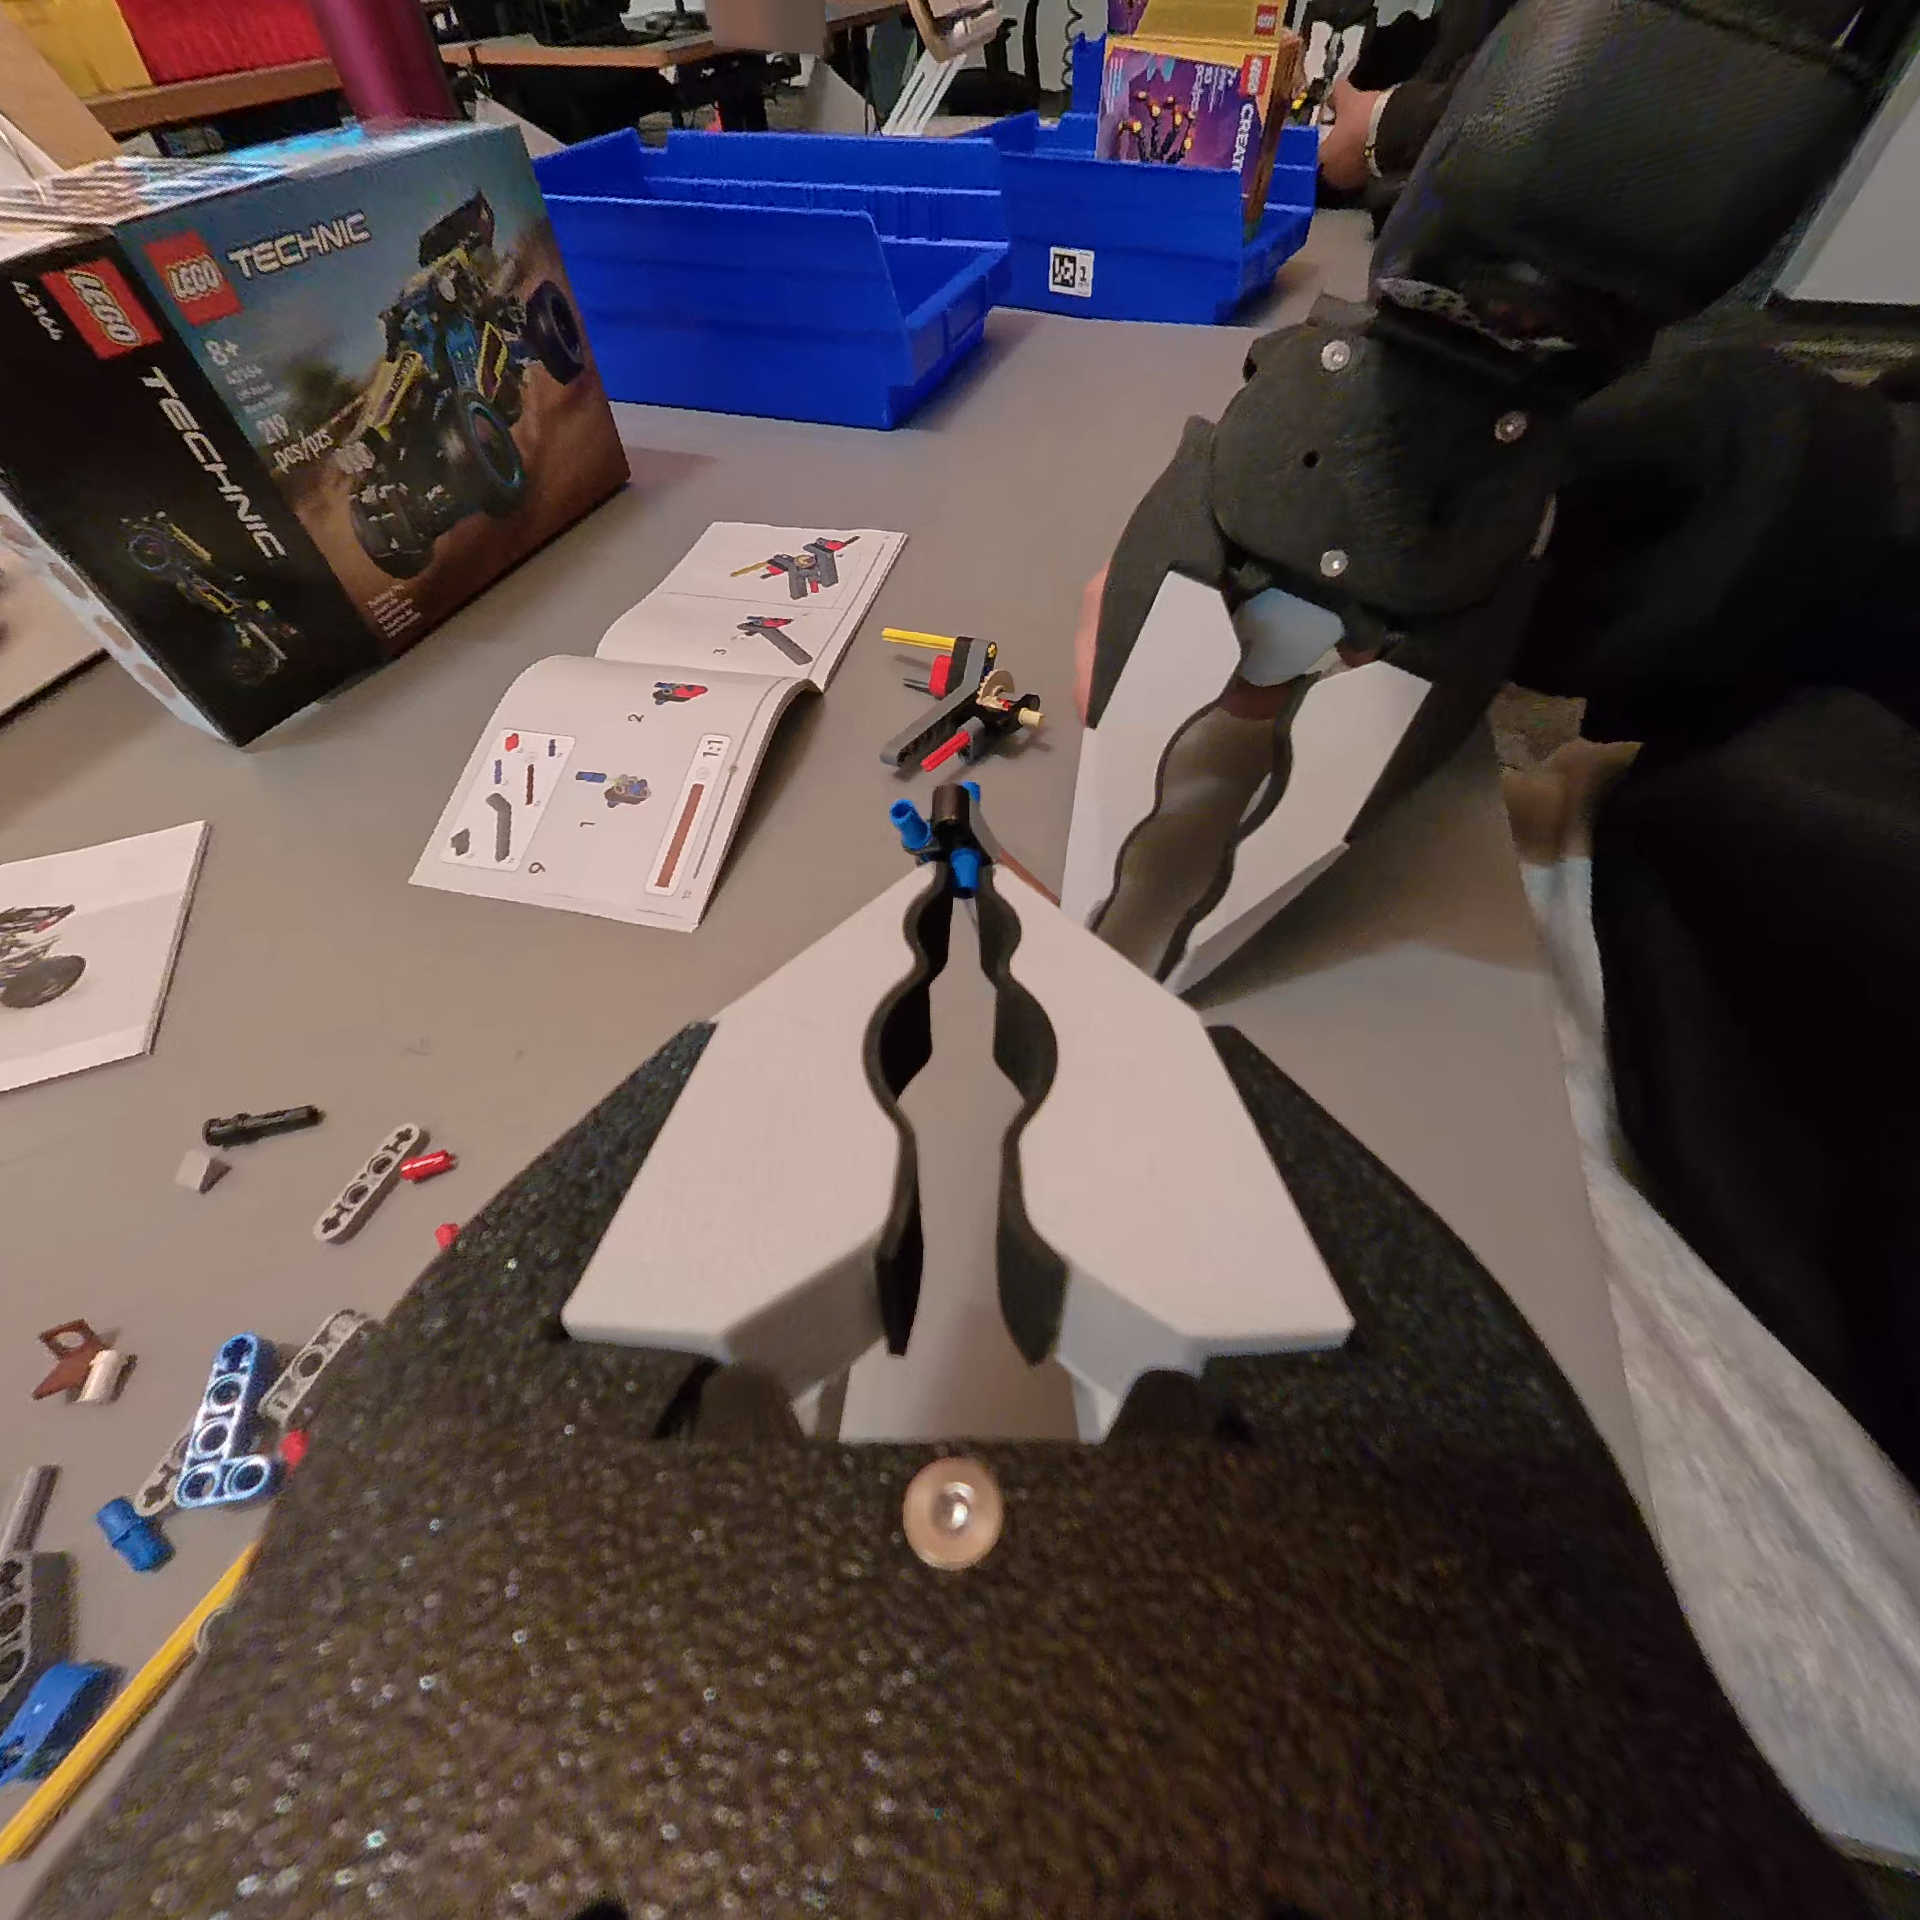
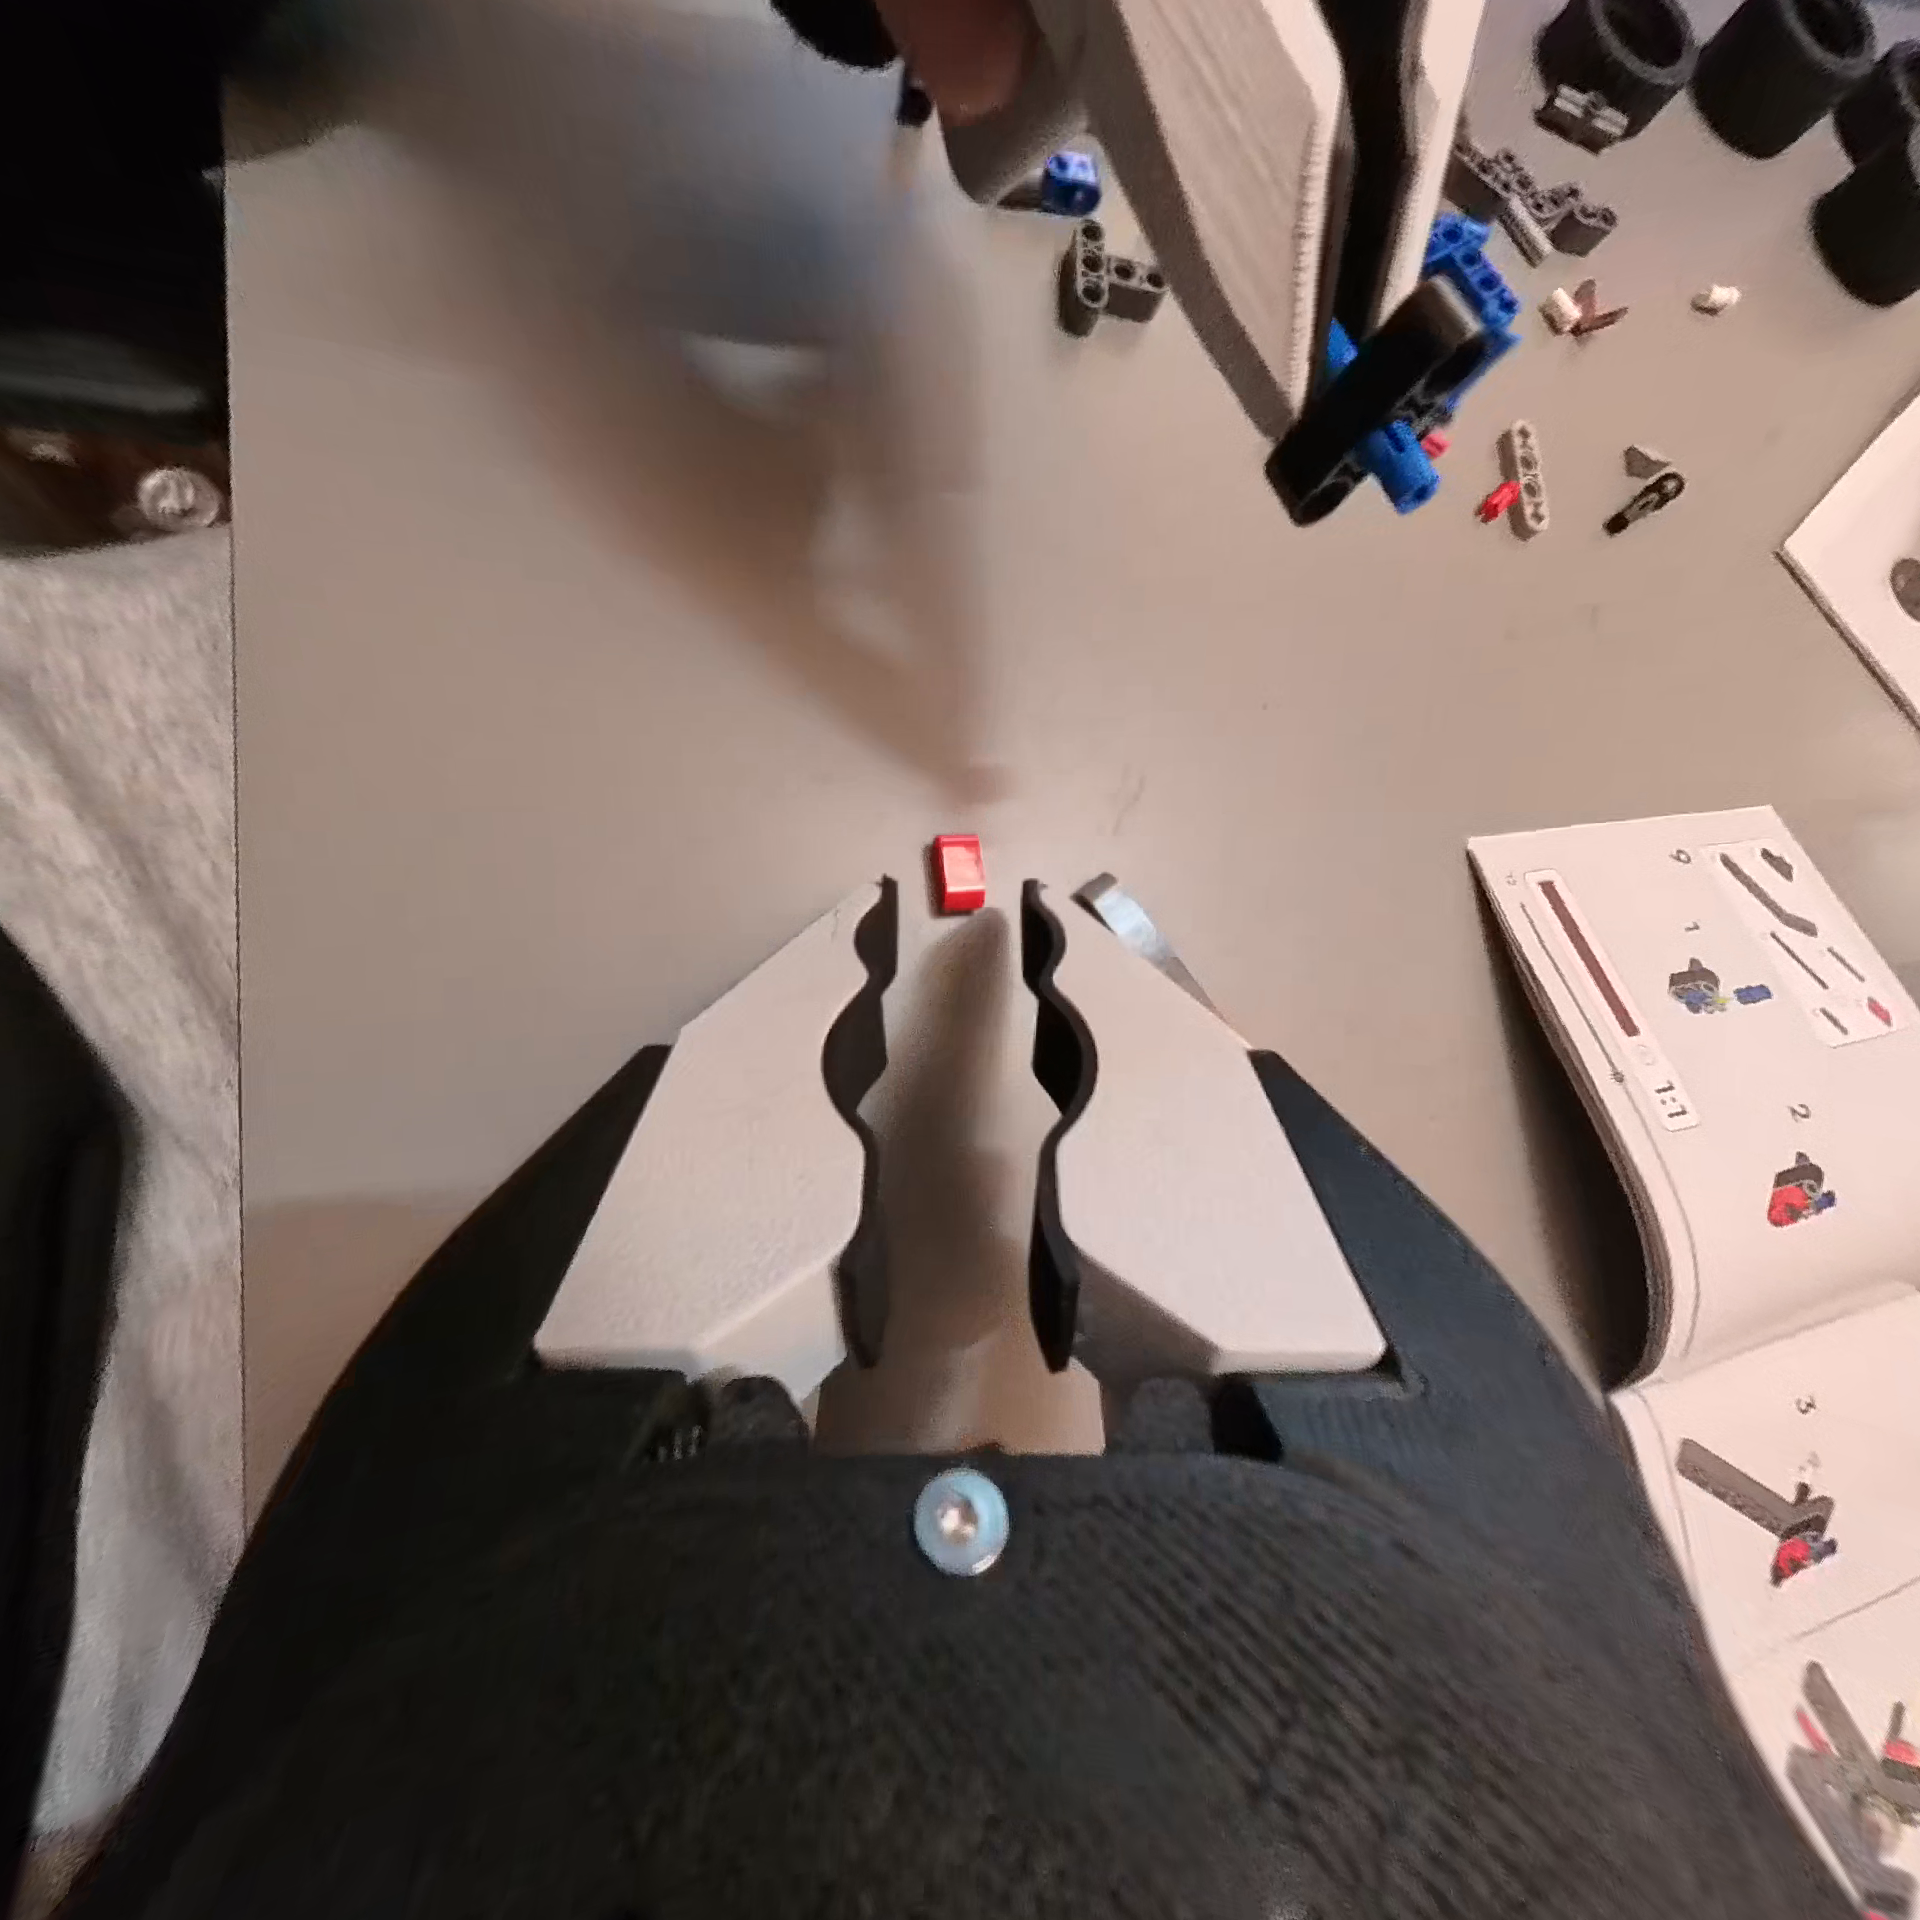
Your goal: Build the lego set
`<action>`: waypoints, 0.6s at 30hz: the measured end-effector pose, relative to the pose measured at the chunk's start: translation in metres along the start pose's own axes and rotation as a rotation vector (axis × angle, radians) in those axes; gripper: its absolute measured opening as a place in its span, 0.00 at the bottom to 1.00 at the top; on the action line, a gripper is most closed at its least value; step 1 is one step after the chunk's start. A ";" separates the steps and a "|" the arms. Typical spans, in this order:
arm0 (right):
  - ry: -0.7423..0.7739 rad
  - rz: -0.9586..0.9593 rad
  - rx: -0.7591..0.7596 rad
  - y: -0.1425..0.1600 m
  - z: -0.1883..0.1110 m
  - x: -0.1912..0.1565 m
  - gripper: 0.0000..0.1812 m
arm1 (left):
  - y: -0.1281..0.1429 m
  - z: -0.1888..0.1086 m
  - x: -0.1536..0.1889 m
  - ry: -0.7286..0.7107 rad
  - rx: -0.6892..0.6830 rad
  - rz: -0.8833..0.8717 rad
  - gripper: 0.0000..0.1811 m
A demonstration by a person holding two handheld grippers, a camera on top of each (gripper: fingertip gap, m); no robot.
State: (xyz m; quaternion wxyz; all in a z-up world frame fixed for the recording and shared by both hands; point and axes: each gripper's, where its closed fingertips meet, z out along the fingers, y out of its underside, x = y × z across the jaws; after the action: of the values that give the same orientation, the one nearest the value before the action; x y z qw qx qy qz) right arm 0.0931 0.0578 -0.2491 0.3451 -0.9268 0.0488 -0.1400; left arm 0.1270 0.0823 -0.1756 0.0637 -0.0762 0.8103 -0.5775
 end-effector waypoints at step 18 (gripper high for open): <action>-0.007 -0.121 0.075 -0.014 0.003 -0.004 0.06 | 0.012 0.001 0.006 0.056 -0.050 -0.022 0.01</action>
State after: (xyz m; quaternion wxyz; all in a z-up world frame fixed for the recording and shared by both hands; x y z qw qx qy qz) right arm 0.0900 0.0710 -0.2436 0.3704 -0.9150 -0.0138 -0.1593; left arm 0.1208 0.0838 -0.1875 0.0328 -0.0705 0.8250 -0.5598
